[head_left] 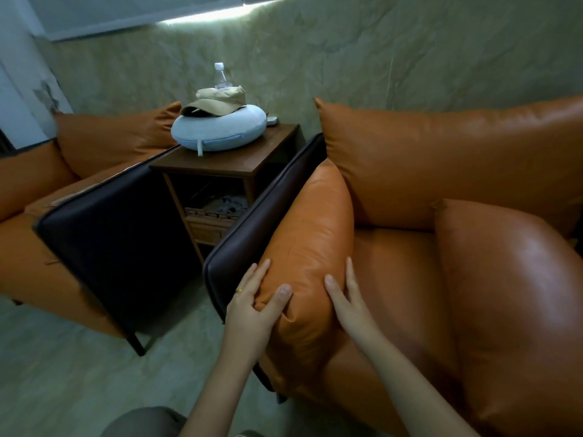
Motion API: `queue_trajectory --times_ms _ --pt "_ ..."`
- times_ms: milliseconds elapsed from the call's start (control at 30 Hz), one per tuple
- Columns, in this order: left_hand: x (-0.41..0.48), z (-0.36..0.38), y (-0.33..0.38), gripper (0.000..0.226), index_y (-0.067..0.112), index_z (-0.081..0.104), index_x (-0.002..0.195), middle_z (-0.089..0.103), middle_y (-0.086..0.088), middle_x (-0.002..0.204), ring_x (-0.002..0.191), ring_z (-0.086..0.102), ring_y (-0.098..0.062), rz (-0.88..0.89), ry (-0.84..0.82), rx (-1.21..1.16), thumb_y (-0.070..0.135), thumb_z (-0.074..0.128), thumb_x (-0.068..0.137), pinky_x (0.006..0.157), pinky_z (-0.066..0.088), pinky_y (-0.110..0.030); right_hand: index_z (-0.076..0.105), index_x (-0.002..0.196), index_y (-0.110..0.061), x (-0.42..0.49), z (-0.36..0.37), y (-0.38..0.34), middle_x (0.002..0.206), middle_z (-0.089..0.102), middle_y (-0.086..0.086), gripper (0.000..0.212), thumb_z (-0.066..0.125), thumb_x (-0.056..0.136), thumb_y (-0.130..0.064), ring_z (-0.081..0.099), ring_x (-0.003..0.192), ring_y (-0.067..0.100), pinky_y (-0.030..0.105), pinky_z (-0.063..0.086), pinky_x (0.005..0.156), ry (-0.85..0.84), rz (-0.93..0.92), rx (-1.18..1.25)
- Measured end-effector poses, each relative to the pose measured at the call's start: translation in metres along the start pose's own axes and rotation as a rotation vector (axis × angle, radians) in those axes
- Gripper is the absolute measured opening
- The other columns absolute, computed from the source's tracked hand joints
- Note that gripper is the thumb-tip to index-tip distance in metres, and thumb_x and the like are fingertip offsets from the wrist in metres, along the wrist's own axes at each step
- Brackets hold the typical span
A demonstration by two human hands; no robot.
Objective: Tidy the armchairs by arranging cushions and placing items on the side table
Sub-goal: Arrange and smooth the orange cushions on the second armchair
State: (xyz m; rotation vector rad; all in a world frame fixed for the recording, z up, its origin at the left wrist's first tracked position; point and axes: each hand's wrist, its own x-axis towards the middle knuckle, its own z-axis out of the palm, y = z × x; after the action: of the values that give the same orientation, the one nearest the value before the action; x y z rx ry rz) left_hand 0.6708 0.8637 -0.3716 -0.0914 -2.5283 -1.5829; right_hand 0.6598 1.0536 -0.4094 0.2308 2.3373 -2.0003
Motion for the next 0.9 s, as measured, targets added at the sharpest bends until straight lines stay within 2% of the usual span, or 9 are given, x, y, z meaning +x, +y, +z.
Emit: queue_trajectory --times_ms 100,200,300,400,533,667,733,800,900 --pt "0.001 -0.001 0.001 0.057 0.077 0.040 0.119 0.033 0.018 0.156 0.141 0.036 -0.008 0.002 -0.042 -0.051 0.086 0.057 0.065 0.118 0.033 -0.044 0.001 0.150 -0.059 -0.007 0.007 0.002 0.165 0.019 -0.003 0.094 0.051 0.076 -0.085 0.031 0.146 0.029 0.054 0.032 0.117 0.035 0.062 0.188" --pt "0.002 -0.002 0.000 0.055 0.077 0.041 0.121 0.035 0.018 0.155 0.139 0.038 -0.007 0.016 -0.048 -0.095 0.082 0.060 0.070 0.116 0.035 -0.040 0.006 0.153 -0.055 -0.014 0.011 -0.003 0.164 0.022 -0.004 0.085 0.054 0.084 -0.070 0.032 0.145 0.026 0.046 0.034 0.115 0.045 -0.005 0.243" --pt "0.011 -0.005 -0.003 0.059 0.057 0.047 0.136 0.040 0.014 0.151 0.128 0.049 -0.009 -0.066 -0.057 -0.278 0.064 0.068 0.081 0.108 0.045 -0.039 0.012 0.146 -0.066 -0.022 0.007 -0.005 0.164 0.016 -0.013 0.084 0.065 0.081 -0.068 0.027 0.147 0.020 0.049 0.030 0.119 0.031 -0.093 0.175" --pt "0.019 -0.001 -0.009 0.057 0.048 0.052 0.137 0.046 0.005 0.150 0.124 0.055 -0.013 -0.168 -0.044 -0.488 0.049 0.066 0.082 0.103 0.051 -0.038 0.014 0.142 -0.070 -0.025 -0.003 -0.004 0.165 0.011 -0.018 0.088 0.070 0.075 -0.070 0.020 0.149 0.012 0.047 0.024 0.122 -0.004 -0.167 0.091" --pt "0.017 0.005 -0.007 0.055 0.044 0.049 0.142 0.047 0.012 0.143 0.117 0.055 0.001 -0.123 -0.033 -0.414 0.048 0.060 0.088 0.084 0.052 -0.014 0.002 0.140 -0.070 -0.021 -0.006 0.005 0.163 -0.005 -0.025 0.092 0.059 0.069 -0.084 0.008 0.151 0.009 0.037 0.018 0.117 -0.010 -0.170 -0.043" --pt "0.017 0.008 -0.008 0.042 0.055 0.056 0.130 0.047 0.024 0.144 0.133 0.043 0.006 0.045 -0.018 -0.231 0.058 0.061 0.088 0.106 0.039 -0.023 -0.008 0.128 -0.082 -0.020 0.001 0.025 0.160 -0.015 -0.030 0.084 0.049 0.068 -0.090 0.001 0.152 0.009 0.046 0.016 0.121 0.063 -0.145 -0.048" --pt "0.022 0.008 -0.003 0.038 0.050 0.061 0.126 0.048 0.028 0.142 0.131 0.040 0.015 0.120 -0.004 -0.157 0.054 0.063 0.089 0.107 0.034 -0.019 -0.008 0.128 -0.082 -0.014 0.003 0.027 0.161 -0.015 -0.028 0.079 0.049 0.073 -0.087 0.001 0.152 0.010 0.044 0.016 0.120 0.074 -0.150 -0.028" --pt "0.034 0.006 0.001 0.038 0.043 0.064 0.125 0.053 0.025 0.139 0.128 0.042 0.017 0.140 0.035 -0.115 0.049 0.062 0.087 0.108 0.035 -0.020 -0.007 0.130 -0.080 -0.002 0.007 0.024 0.163 -0.014 -0.023 0.074 0.050 0.083 -0.079 0.001 0.153 0.014 0.046 0.016 0.121 0.050 -0.160 -0.050" --pt "0.045 0.005 0.003 0.039 0.035 0.068 0.125 0.061 0.015 0.135 0.124 0.052 0.006 0.060 0.149 -0.087 0.046 0.067 0.088 0.112 0.041 -0.030 -0.006 0.131 -0.079 0.015 0.014 0.016 0.165 -0.014 -0.016 0.073 0.050 0.085 -0.075 -0.001 0.155 0.023 0.054 0.016 0.123 0.013 -0.162 -0.097"
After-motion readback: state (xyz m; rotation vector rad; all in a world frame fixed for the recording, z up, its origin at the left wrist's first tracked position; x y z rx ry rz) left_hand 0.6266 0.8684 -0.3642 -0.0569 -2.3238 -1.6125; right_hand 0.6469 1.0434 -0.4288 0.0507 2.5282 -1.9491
